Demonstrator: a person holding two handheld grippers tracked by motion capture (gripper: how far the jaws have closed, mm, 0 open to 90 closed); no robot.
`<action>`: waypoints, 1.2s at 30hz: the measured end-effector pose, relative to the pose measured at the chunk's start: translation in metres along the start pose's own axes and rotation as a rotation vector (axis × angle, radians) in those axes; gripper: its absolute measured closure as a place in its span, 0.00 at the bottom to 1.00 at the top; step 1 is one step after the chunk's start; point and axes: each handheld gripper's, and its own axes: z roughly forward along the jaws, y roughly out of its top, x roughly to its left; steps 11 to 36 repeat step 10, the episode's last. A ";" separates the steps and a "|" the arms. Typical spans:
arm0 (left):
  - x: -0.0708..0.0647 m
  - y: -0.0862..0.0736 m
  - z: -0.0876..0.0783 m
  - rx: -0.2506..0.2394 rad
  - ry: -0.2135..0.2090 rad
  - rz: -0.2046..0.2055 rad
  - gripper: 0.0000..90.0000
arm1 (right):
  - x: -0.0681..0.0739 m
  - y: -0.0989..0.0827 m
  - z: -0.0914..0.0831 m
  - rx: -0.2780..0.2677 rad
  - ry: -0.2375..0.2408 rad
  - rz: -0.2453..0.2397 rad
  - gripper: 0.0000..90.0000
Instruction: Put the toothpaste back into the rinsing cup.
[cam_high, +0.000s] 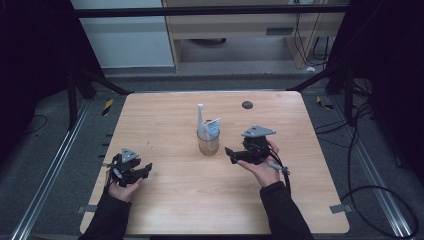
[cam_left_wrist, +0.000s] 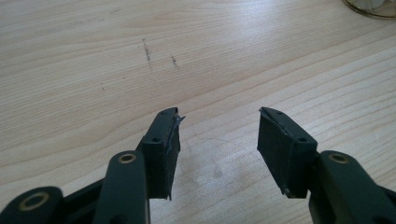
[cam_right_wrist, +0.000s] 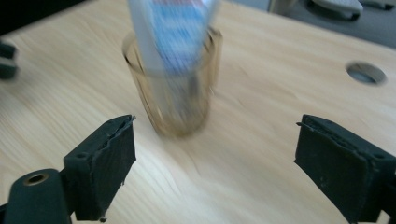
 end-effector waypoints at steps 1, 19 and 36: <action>0.000 0.000 0.000 0.002 -0.001 -0.001 0.52 | -0.004 -0.007 -0.004 0.015 -0.008 -0.001 0.13; 0.000 0.000 0.003 0.022 -0.003 0.003 0.48 | -0.037 -0.068 -0.035 0.085 -0.056 0.080 0.11; 0.000 0.000 0.003 0.022 -0.003 0.003 0.48 | -0.037 -0.068 -0.035 0.085 -0.056 0.080 0.11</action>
